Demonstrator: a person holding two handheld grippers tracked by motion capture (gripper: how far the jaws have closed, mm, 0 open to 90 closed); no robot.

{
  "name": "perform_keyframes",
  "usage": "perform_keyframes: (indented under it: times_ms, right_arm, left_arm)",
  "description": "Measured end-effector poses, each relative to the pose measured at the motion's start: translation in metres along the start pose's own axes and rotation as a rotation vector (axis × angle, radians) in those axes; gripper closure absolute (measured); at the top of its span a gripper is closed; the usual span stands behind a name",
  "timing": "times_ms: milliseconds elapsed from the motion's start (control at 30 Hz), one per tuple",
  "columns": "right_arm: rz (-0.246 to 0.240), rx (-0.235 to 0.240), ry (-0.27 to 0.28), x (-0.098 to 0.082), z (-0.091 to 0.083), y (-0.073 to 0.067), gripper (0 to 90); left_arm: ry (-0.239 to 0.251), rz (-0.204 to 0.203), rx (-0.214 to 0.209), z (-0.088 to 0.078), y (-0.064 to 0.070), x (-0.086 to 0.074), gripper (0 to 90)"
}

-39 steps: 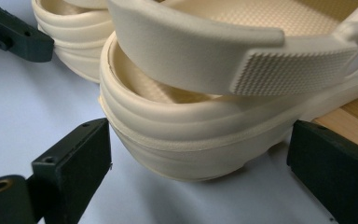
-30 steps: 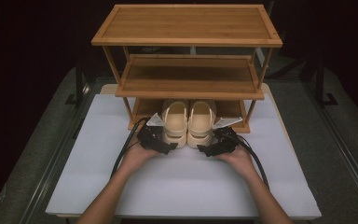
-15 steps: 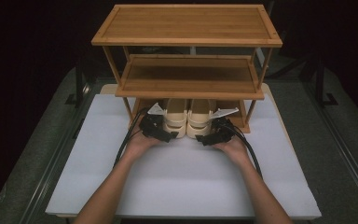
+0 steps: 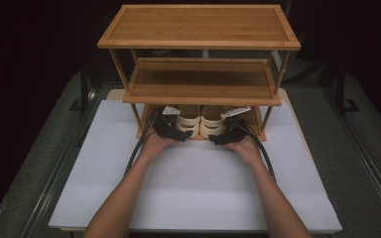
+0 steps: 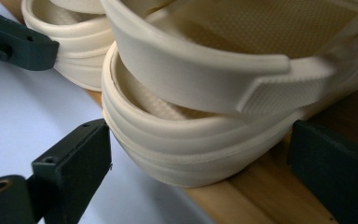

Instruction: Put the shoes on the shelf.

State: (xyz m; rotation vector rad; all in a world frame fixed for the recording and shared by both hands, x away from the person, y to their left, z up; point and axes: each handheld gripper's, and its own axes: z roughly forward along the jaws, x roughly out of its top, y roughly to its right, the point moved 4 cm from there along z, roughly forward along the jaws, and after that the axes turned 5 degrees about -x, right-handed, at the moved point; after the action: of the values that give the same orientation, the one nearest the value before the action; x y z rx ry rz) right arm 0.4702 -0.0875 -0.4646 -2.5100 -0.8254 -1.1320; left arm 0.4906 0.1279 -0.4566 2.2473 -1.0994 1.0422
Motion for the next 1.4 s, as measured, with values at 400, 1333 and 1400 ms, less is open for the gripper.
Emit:
perform_keyframes:
  times_ms: [400,1333,1400]
  right_arm:
    - [0.01,-0.045,-0.014,-0.001,-0.001,0.013,7.1]
    - [0.029,-0.015,0.046,-0.03,-0.069,0.013,6.9]
    - [0.033,-0.021,0.04,-0.036,-0.076,0.015,6.9]
  left_arm:
    - [-0.011,0.011,0.019,0.01,0.001,0.007,2.6]
    - [-0.03,0.001,0.023,-0.065,0.012,-0.028,9.8]
    - [-0.026,-0.001,0.024,-0.075,0.014,-0.033,9.8]
